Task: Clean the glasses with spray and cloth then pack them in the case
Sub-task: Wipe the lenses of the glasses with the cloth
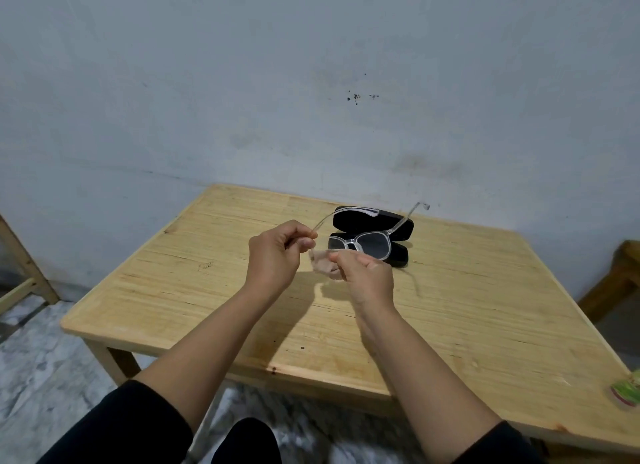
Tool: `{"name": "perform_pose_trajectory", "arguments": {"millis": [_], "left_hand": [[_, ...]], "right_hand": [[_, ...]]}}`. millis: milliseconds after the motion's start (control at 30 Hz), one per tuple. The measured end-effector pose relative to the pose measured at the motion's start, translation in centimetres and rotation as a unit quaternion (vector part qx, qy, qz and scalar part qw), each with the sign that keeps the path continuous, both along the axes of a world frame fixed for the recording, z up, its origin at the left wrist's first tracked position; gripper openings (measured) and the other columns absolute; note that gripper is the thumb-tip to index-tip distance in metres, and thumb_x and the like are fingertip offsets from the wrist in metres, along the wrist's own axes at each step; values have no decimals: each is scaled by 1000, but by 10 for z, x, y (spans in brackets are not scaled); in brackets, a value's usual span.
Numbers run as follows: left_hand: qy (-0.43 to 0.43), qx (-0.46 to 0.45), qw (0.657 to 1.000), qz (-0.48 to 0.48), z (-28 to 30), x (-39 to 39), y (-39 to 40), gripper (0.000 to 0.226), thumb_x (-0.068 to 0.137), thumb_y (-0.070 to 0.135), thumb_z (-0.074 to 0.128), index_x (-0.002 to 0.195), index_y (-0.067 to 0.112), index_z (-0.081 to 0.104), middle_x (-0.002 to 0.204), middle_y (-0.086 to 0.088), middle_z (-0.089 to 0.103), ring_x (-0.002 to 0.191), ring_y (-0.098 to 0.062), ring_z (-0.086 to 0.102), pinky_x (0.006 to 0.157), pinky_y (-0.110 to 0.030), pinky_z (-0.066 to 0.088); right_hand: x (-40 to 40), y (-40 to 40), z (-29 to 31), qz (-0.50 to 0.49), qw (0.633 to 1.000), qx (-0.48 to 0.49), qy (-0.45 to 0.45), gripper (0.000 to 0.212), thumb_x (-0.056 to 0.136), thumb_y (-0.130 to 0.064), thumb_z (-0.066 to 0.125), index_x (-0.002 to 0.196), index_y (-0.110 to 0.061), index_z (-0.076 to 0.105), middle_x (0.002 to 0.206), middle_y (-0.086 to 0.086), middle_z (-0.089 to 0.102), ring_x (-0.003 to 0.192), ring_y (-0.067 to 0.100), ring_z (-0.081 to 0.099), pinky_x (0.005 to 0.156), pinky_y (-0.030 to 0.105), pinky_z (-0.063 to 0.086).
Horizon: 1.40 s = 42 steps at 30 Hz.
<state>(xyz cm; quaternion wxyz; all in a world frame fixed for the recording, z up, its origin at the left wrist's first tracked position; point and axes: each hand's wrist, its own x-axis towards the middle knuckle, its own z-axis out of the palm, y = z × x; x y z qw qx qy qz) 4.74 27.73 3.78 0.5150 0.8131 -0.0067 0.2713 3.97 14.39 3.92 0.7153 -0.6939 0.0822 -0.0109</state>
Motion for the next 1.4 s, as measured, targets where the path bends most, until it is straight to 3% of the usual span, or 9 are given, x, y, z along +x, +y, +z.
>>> {"name": "perform_pose_trajectory", "arguments": {"millis": [100, 233, 333, 467, 667, 867, 1000, 1100, 1400], "left_hand": [[-9, 7, 1000, -7, 0, -2, -2, 18, 81, -3, 63, 79, 14, 70, 73, 12, 69, 72, 13, 63, 68, -1, 44], [-34, 13, 999, -23, -4, -7, -14, 19, 80, -4, 63, 78, 13, 69, 76, 8, 70, 76, 9, 65, 70, -4, 46], [-51, 10, 998, -31, -6, -9, -22, 16, 80, -3, 64, 79, 13, 69, 77, 6, 72, 77, 4, 66, 70, -6, 48], [-50, -11, 998, -30, -3, -7, -23, 13, 79, -3, 65, 81, 9, 70, 78, 7, 70, 74, 6, 65, 70, -6, 47], [-35, 5, 999, -19, -2, -7, -12, 11, 78, -2, 66, 80, 8, 70, 80, 8, 71, 73, 14, 62, 68, -2, 43], [-11, 3, 1000, -7, 0, -5, 1, 15, 80, 0, 65, 79, 13, 70, 77, 11, 69, 72, 12, 62, 68, -3, 44], [-5, 0, 1000, 2, -1, -6, 4, 16, 81, 1, 65, 78, 16, 69, 77, 8, 71, 73, 10, 63, 67, -3, 44], [-10, 0, 1000, 5, -3, -8, 2, 21, 81, 0, 64, 76, 19, 68, 76, 10, 70, 74, 6, 65, 67, -4, 46], [-51, 5, 999, -13, -5, -15, -17, 14, 80, 0, 65, 79, 13, 69, 78, 6, 72, 74, 10, 64, 67, -5, 46]], "right_hand": [[-6, 2, -4, -54, 998, -14, -35, 16, 86, -21, 60, 88, -22, 76, 93, -13, 72, 80, -2, 62, 54, 2, 39], [-7, 18, -8, -143, 986, 39, -71, 19, 91, -17, 55, 95, -22, 73, 106, -18, 66, 85, -1, 59, 74, 14, 46], [-2, 22, -5, -174, 978, 90, -66, 20, 91, -15, 57, 107, -16, 70, 104, -14, 66, 91, -1, 61, 78, 8, 45], [-2, 23, -1, -108, 983, 138, -54, 17, 87, -5, 62, 97, -13, 72, 95, -9, 69, 75, 1, 66, 69, 11, 51], [2, 8, -1, 39, 994, 94, -24, 16, 86, -4, 62, 82, -17, 70, 81, 1, 71, 60, 3, 62, 68, 16, 52], [3, -4, 5, 115, 993, -12, -33, 16, 85, -4, 62, 82, -14, 74, 84, 4, 73, 70, 12, 61, 76, 25, 52], [4, -2, -2, 31, 997, -53, -45, 23, 85, -7, 62, 74, -23, 75, 84, -5, 73, 85, 15, 67, 81, 29, 55], [-3, 6, -5, -89, 993, -58, -54, 19, 88, -12, 59, 84, -21, 75, 89, -9, 71, 89, 13, 65, 81, 27, 52], [-3, 29, 1, -177, 978, 95, -58, 19, 89, -8, 59, 104, -9, 71, 104, -10, 65, 95, 6, 60, 82, 11, 46]]}}
